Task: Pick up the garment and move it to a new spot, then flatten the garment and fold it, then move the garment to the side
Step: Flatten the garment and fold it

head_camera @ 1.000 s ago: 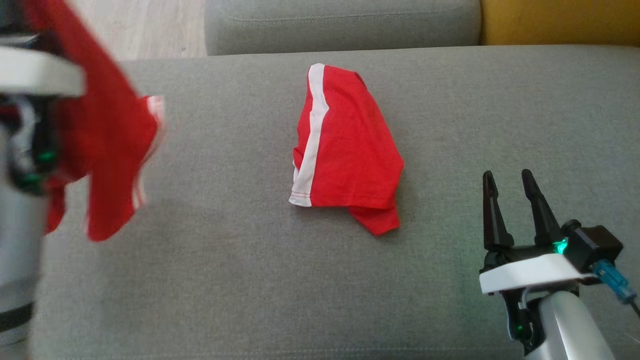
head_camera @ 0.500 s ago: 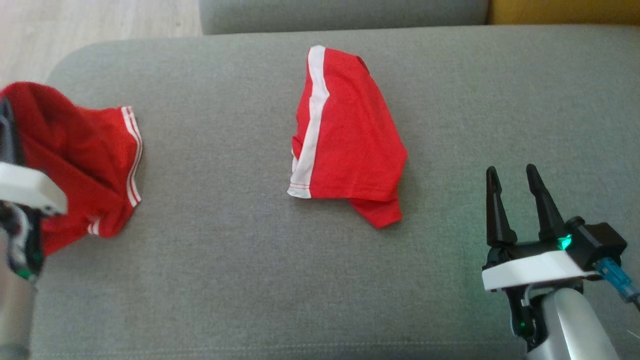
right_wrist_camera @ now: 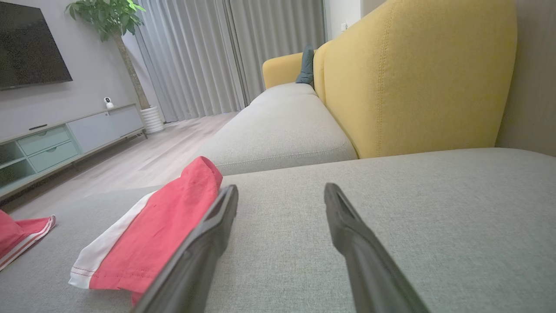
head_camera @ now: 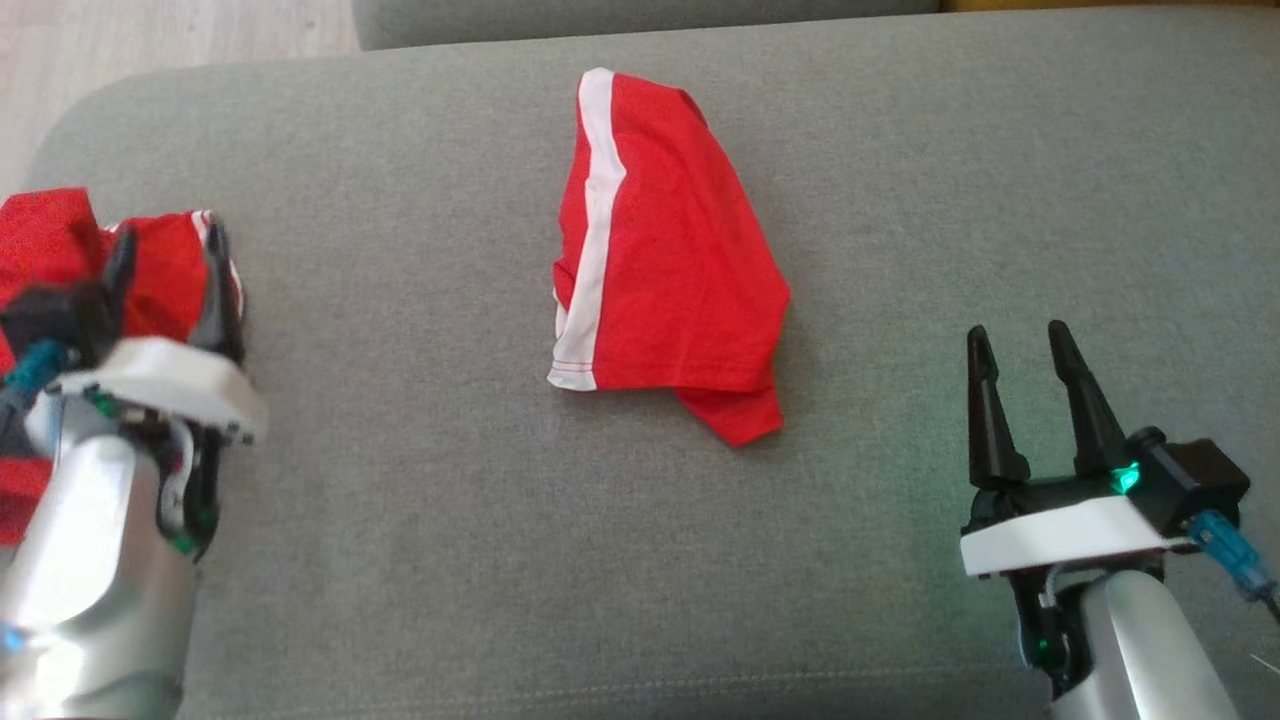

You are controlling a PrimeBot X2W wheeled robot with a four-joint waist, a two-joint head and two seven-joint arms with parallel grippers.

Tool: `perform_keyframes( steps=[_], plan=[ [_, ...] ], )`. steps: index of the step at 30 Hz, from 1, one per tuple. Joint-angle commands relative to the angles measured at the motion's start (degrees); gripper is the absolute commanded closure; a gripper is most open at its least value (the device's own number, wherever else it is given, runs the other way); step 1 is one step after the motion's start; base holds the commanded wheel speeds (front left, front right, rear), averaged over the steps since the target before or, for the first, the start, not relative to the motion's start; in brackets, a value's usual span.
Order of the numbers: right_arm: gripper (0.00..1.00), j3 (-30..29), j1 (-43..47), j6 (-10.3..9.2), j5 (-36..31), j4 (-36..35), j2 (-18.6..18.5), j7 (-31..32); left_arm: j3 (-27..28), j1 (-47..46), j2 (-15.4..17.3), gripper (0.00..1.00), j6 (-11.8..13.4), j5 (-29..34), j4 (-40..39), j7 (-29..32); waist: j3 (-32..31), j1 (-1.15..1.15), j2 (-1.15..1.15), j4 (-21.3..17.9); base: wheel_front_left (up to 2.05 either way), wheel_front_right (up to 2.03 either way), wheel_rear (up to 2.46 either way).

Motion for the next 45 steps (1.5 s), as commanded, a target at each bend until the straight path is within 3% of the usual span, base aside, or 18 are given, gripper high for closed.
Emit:
perform_keyframes(
  steps=[1,12,20,29,34,40,45],
  plan=[
    [0.00,0.85,-2.41,-0.04,-0.14,-1.81,-0.29,-0.54,2.86,-2.16,1.62,0.00,0.57,0.92,-3.76,-0.69,-0.46,0.00,0.00,0.51,0.00,0.00,0.00],
    [0.00,0.05,-1.17,-0.04,-0.45,-1.43,-0.29,-0.54,4.97,7.79,-6.82,0.00,0.29,4.01,-22.79,-0.70,-3.59,0.00,0.00,5.62,0.00,0.00,0.00],
    [0.00,0.64,-0.41,-0.04,-0.04,-0.90,-0.29,-0.54,2.34,16.28,-10.86,0.00,-0.92,6.48,-25.05,-0.70,-5.28,0.00,0.00,7.37,0.00,0.00,0.00],
    [0.00,1.69,-0.26,-0.04,-0.95,-0.92,-0.29,-0.54,3.45,20.16,-13.29,0.00,-1.32,7.24,-26.23,-0.71,-5.21,0.00,0.00,8.65,0.00,0.00,0.00],
    [0.00,8.39,-2.53,-0.04,-2.87,0.65,-0.29,-0.23,3.86,19.62,-13.86,0.00,-2.31,7.40,-25.80,-0.71,-3.82,0.00,0.00,10.22,0.00,0.00,0.00],
    [0.00,20.08,-8.52,-0.04,-5.83,5.85,-0.29,5.08,3.26,18.74,-14.49,0.00,-3.28,7.17,-24.52,-0.71,-1.49,0.00,0.00,13.17,0.00,0.00,0.00],
    [0.00,23.23,-13.31,-0.04,-7.89,11.83,-0.29,9.01,2.19,17.92,-14.82,0.00,-3.60,6.19,-23.39,-0.71,0.25,0.00,0.00,16.41,0.00,0.00,0.00]
  ],
)
